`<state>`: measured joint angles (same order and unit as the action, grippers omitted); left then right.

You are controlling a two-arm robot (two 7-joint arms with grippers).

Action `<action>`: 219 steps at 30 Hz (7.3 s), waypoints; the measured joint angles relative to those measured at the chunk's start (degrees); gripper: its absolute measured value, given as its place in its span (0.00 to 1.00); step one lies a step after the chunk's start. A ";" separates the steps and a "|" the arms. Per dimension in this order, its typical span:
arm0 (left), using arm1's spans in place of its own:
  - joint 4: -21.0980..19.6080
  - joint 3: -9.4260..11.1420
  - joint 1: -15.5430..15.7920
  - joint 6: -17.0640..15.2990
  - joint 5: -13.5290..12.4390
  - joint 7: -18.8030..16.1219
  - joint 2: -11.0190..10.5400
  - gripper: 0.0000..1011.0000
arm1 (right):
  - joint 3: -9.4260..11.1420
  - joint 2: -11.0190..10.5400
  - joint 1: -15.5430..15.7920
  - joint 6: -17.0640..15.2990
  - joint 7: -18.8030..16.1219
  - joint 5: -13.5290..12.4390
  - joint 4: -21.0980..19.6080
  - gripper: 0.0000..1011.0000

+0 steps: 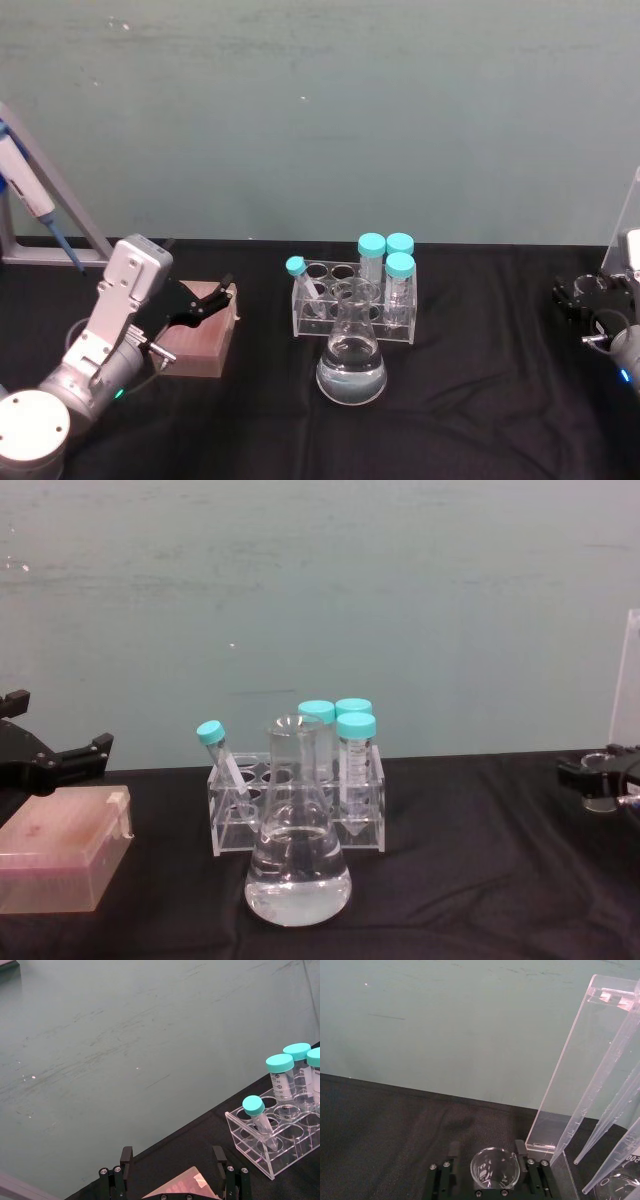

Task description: Place the experimental apparatus aside using one hand.

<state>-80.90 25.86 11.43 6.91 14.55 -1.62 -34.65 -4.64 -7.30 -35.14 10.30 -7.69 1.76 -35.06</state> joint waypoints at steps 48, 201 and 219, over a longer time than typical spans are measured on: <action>0.00 0.00 0.00 0.00 0.00 0.00 0.00 0.99 | -1.69 -1.45 5.89 -0.30 -1.63 1.70 -13.41 0.99; 0.00 0.00 0.00 0.00 0.00 0.00 0.00 0.99 | -29.71 -1.68 -4.81 5.89 -44.17 -25.22 -6.74 0.99; 0.00 0.00 0.00 0.00 0.00 0.00 0.00 0.99 | -29.81 -1.31 -5.05 5.61 -44.63 -24.93 -6.13 0.99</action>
<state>-80.90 25.86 11.43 6.91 14.55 -1.62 -34.64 -34.45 -8.61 -40.19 15.91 -52.33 -23.17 -41.19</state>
